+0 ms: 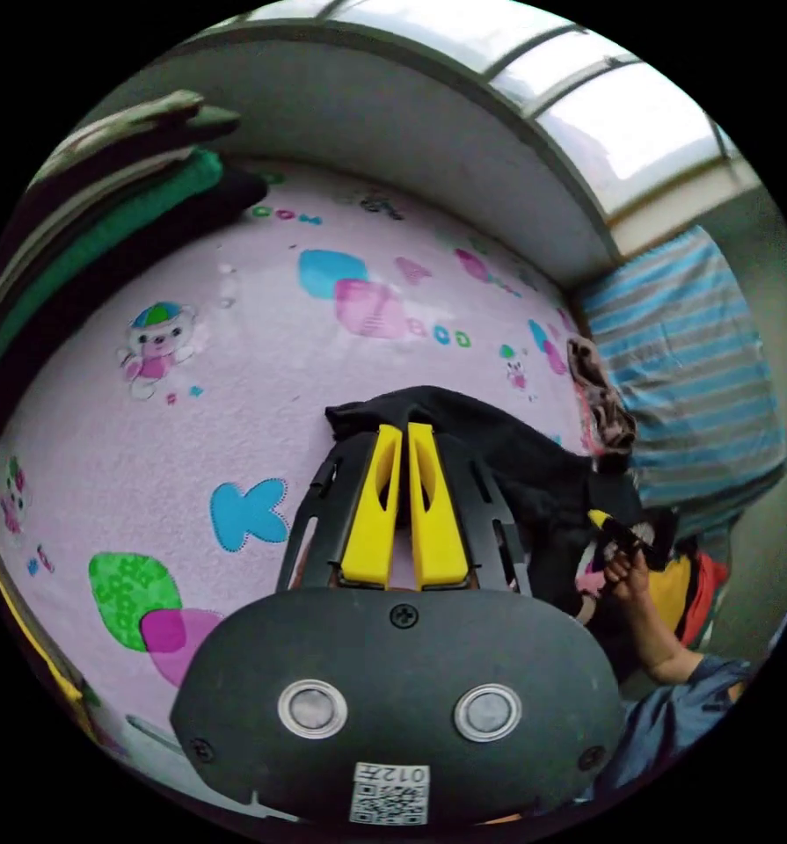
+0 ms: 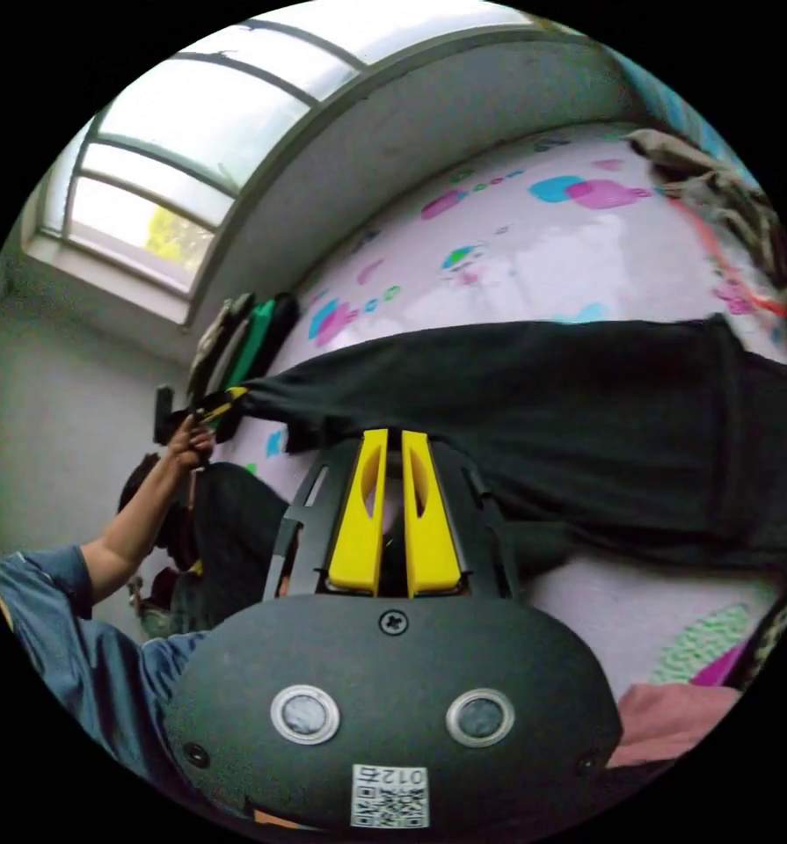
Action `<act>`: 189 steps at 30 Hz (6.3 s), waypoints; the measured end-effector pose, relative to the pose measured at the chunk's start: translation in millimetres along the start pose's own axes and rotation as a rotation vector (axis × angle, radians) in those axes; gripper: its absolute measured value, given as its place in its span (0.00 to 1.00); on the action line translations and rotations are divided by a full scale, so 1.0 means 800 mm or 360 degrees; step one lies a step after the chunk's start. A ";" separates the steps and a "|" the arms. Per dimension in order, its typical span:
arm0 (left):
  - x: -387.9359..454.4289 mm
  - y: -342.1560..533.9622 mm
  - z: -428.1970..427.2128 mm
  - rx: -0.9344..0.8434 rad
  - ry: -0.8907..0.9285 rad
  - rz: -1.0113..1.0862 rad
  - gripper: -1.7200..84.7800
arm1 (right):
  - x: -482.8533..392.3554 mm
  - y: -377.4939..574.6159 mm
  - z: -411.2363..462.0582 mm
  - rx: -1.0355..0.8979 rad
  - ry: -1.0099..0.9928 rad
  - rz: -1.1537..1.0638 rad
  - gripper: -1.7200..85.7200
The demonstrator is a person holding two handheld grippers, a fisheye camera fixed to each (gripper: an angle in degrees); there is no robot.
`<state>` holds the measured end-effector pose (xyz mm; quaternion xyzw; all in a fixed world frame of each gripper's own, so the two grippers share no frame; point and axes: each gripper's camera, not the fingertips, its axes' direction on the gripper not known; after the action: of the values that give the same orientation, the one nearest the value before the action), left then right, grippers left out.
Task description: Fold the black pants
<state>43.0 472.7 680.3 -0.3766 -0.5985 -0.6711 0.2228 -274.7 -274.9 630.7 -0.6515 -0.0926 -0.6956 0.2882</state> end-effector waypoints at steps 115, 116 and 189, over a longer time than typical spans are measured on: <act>-0.154 -0.229 0.040 -0.0766 -0.1042 0.0366 0.03 | 0.124 -0.480 -0.027 -0.0311 0.0996 0.0510 0.10; -0.153 -0.230 0.041 -0.0772 -0.1057 0.0377 0.03 | 0.132 -0.484 -0.029 -0.0297 0.0951 0.0559 0.10; -0.069 -0.100 0.016 -0.0412 -0.1133 0.0742 0.02 | -0.012 -0.563 0.146 -0.0531 0.0877 -0.0347 0.01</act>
<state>20.1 491.3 586.6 -0.7338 -0.4480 -0.5009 0.0992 -410.3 154.6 748.2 -0.4634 0.0349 -0.8778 0.1158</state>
